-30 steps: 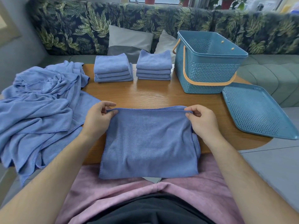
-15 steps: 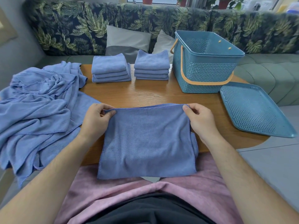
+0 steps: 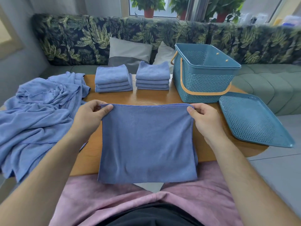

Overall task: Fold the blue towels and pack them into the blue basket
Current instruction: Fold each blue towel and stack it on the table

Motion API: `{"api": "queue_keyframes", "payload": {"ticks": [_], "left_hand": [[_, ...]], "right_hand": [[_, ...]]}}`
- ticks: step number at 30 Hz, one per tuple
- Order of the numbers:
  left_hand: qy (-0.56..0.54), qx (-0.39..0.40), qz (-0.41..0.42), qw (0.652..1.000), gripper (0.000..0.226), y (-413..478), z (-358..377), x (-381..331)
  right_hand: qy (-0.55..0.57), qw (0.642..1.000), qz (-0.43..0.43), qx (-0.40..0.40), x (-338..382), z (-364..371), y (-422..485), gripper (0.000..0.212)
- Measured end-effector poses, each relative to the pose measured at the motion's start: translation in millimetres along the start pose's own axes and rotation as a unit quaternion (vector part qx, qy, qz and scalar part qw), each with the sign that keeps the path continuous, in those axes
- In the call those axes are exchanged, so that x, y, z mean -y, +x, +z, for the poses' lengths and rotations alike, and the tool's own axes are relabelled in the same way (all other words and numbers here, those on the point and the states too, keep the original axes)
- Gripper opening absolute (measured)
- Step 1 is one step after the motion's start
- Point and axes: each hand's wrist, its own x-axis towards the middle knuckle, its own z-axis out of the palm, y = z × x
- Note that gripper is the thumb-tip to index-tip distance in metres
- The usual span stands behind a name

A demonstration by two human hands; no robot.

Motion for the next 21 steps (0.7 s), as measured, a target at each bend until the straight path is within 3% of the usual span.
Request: {"api": "queue_keyframes", "payload": {"ticks": [9, 14, 21], "left_hand": [[0.103, -0.042, 0.063, 0.992, 0.008, 79, -31, -93], [0.022, -0.068, 0.092, 0.993, 0.005, 112, -42, -146], [0.049, -0.092, 0.117, 0.988, 0.005, 83, -46, -131]], "right_hand": [[-0.018, 0.999, -0.046, 0.018, 94, 2, 79, 0.015], [-0.012, 0.995, -0.094, -0.014, 150, 8, 119, 0.011], [-0.035, 0.991, -0.125, -0.011, 145, -2, 97, 0.011]]}}
